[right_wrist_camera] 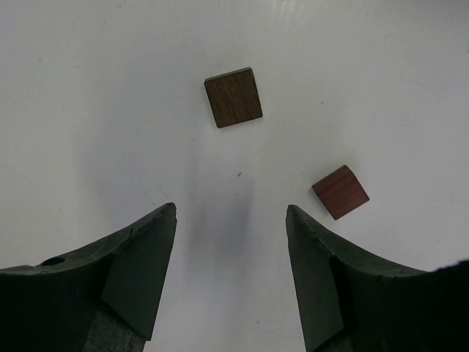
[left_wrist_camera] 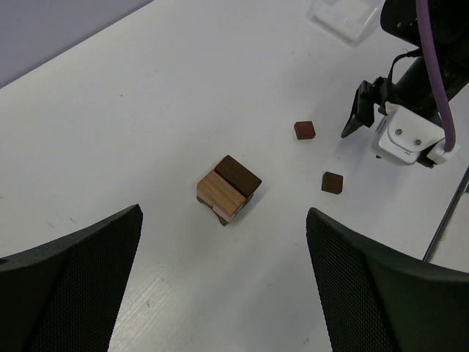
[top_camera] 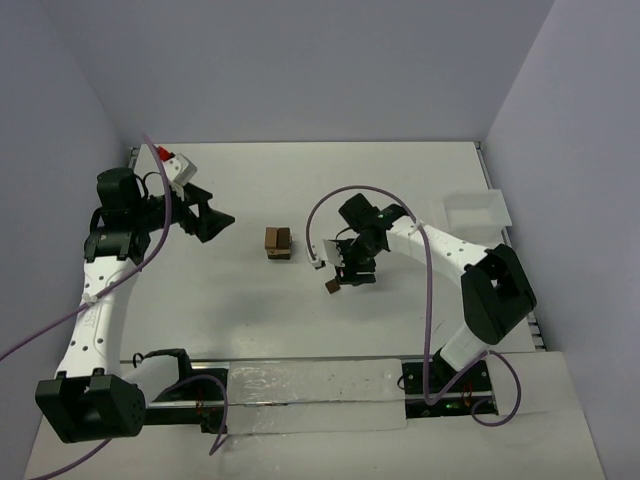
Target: Build the wood block tower
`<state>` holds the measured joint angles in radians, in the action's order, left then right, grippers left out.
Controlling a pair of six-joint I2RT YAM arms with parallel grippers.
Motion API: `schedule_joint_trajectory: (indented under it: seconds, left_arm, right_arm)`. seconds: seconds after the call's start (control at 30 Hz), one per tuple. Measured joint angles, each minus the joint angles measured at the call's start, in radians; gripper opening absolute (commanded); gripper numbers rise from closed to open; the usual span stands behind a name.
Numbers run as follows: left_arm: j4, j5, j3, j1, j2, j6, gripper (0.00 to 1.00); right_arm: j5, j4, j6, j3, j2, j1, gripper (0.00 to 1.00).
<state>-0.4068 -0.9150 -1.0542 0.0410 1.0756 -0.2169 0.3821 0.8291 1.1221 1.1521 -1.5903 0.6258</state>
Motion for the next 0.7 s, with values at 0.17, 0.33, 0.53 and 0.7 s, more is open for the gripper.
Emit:
schedule_joint_trajectory:
  seconds: [0.17,0.33,0.53,0.7]
  left_arm:
    - [0.002,0.003,0.005,0.000,0.002,-0.001,0.98]
    - [0.007,0.003,0.014,0.000,0.004,-0.001,0.98]
    - [0.007,0.011,0.014,0.000,0.016,-0.007,0.98]
    - [0.007,0.016,0.015,0.000,0.018,-0.021,0.98]
  right_arm:
    - [0.017,-0.042,0.084,-0.012,-0.031,0.002,0.63]
    - [0.019,-0.077,0.130,-0.012,-0.086,0.024,0.63]
    - [0.021,-0.102,0.131,-0.010,-0.151,0.069,0.63]
    - [0.021,-0.115,0.127,-0.007,-0.183,0.085,0.60]
